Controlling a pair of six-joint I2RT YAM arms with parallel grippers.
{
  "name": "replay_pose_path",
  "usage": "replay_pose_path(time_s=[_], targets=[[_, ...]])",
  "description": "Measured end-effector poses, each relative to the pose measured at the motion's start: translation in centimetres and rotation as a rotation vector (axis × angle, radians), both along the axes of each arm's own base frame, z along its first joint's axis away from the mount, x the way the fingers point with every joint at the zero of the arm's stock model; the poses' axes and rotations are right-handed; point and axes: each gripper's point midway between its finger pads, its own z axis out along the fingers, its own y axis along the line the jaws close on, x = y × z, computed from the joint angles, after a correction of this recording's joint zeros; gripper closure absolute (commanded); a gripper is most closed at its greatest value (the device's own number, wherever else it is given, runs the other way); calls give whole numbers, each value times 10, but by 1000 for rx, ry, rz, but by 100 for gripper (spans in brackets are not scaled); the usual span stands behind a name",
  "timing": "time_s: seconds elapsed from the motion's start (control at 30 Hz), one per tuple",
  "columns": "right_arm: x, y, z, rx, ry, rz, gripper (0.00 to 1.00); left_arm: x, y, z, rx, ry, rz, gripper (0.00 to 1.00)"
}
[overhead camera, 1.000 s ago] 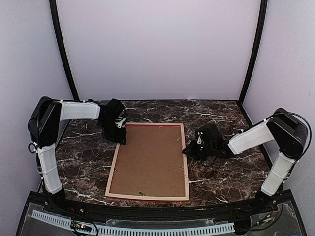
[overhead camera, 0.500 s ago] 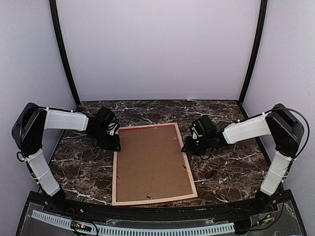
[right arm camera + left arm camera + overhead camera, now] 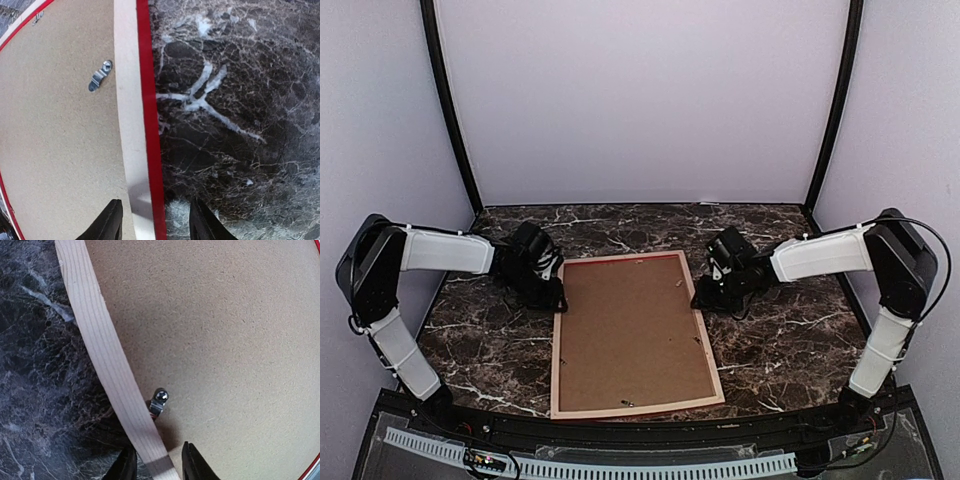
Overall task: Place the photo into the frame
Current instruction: Press the fastener onto the backboard.
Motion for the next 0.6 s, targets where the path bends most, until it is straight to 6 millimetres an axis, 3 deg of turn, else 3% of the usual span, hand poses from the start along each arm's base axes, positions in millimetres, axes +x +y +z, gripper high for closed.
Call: replay_pose_path(time_s=[0.23, 0.43, 0.6], targets=[[30, 10, 14, -34, -55, 24, 45, 1, 0, -1, -4, -3, 7, 78], [60, 15, 7, -77, -60, 45, 44, 4, -2, -1, -8, -4, 11, 82], [72, 15, -1, -91, -54, 46, 44, 9, -5, -1, -16, -11, 19, 83]])
